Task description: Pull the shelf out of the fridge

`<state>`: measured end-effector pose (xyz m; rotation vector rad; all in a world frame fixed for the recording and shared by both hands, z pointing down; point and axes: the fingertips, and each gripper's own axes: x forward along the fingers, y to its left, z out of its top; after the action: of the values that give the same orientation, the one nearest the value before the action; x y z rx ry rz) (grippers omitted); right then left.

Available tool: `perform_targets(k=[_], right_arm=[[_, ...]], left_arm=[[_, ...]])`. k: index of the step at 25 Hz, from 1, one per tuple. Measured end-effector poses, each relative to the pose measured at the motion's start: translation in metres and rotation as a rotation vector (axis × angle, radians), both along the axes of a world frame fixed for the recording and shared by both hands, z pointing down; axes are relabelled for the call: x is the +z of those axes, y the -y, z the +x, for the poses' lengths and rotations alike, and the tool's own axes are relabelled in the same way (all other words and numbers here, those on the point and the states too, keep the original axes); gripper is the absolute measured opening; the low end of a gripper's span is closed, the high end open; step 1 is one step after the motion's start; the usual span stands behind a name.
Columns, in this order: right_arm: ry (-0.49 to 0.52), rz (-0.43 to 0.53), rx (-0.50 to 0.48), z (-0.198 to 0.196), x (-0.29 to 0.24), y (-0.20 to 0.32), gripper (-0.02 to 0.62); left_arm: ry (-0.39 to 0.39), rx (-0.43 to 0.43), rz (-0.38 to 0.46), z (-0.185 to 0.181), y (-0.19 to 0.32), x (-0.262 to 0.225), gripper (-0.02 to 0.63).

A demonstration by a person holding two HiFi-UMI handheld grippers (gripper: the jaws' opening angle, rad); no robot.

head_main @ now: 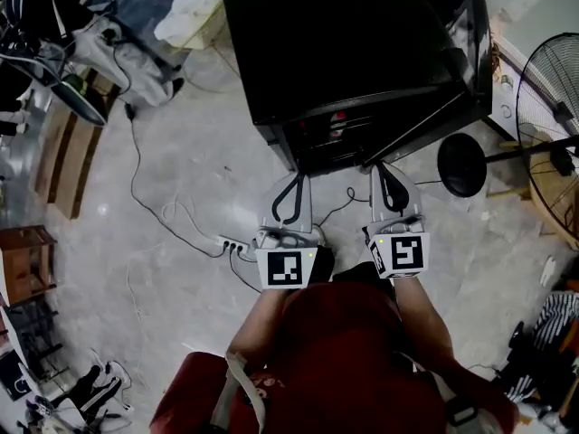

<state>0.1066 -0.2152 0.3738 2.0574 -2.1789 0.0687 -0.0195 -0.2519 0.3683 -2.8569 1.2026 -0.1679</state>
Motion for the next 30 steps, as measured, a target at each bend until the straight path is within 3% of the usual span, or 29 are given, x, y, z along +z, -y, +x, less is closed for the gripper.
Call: perform_targets(k=[10, 17, 26, 30], right_arm=[[0.04, -0.15, -0.02, -0.013, 0.086, 0.039, -0.002], [0.092, -0.213, -0.033, -0.002, 0.136, 0.055, -0.002], [0.196, -0.319, -0.006, 0.019, 0.202, 0.073, 0.002], [0.284, -0.336, 0.022, 0.023, 0.219, 0.086, 0.035]], left_arm=[[0.093, -0.012, -0.041, -0.013, 0.015, 0.052, -0.002], [0.096, -0.059, -0.06, -0.002, 0.014, 0.079, -0.002], [0.111, -0.086, -0.168, 0.017, 0.009, 0.118, -0.002], [0.122, -0.111, -0.218, 0.014, 0.006, 0.136, -0.002]])
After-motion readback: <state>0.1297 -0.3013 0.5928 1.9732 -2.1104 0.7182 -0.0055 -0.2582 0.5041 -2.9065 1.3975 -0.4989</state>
